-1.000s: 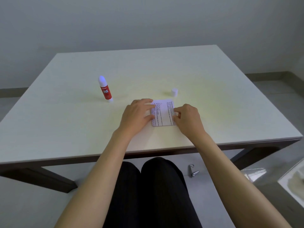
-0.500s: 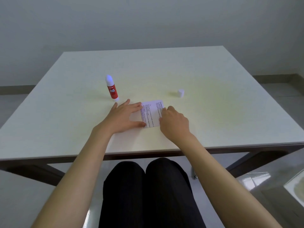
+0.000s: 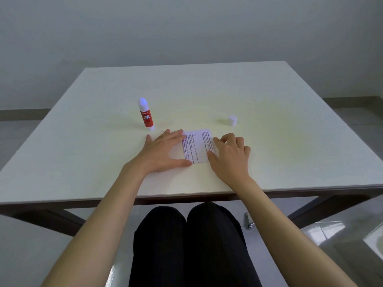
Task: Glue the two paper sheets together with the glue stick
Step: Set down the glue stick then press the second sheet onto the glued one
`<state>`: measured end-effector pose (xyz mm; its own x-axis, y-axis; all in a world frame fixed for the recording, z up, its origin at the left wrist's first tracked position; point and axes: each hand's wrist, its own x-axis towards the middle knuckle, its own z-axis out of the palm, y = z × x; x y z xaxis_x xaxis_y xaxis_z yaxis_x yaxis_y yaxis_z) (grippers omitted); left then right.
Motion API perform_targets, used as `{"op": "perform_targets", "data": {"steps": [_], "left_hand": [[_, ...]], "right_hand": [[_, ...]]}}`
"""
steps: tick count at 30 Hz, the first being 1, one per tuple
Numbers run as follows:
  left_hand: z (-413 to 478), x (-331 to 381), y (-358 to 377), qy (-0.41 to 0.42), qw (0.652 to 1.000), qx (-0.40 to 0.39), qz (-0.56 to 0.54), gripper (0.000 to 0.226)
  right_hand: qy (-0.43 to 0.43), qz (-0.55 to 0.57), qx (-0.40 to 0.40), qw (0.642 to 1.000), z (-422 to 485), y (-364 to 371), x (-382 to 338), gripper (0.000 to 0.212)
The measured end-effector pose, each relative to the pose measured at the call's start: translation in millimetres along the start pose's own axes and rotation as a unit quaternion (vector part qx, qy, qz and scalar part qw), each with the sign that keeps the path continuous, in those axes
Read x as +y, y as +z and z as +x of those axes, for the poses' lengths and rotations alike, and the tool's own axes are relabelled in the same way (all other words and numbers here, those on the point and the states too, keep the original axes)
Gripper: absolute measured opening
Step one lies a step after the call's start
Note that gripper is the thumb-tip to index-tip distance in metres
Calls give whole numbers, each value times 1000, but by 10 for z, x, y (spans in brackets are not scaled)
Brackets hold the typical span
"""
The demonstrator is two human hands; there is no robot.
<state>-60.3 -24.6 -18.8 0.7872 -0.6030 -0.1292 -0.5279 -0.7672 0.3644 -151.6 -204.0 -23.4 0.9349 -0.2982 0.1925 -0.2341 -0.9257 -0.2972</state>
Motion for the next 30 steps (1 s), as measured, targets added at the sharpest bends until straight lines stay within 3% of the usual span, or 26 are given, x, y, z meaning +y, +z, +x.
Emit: {"op": "perform_targets", "data": {"steps": [6, 9, 15, 18, 22, 25, 28, 30], "left_hand": [[21, 19, -36, 0, 999, -36, 30, 87], [24, 15, -27, -6, 999, -31, 24, 79], [21, 17, 23, -4, 1000, 12, 27, 74], [26, 20, -1, -4, 1000, 10, 25, 77], [20, 28, -23, -1, 1000, 2, 28, 79], [16, 27, -36, -3, 1000, -14, 23, 83], [9, 31, -44, 0, 999, -22, 25, 84], [7, 40, -50, 0, 999, -23, 23, 83]], "right_hand": [[-42, -34, -2, 999, -22, 38, -4, 54], [-96, -82, -23, 992, -52, 92, -26, 51], [-108, -132, -48, 984, -54, 93, -30, 52], [-141, -107, -55, 983, -94, 73, -85, 51], [-211, -17, -138, 968, -38, 75, -159, 52], [-175, -56, -178, 967, 216, 59, -71, 54], [-125, -131, -158, 971, 409, 20, -61, 57], [-160, -141, -148, 966, 320, 58, -173, 61]]}}
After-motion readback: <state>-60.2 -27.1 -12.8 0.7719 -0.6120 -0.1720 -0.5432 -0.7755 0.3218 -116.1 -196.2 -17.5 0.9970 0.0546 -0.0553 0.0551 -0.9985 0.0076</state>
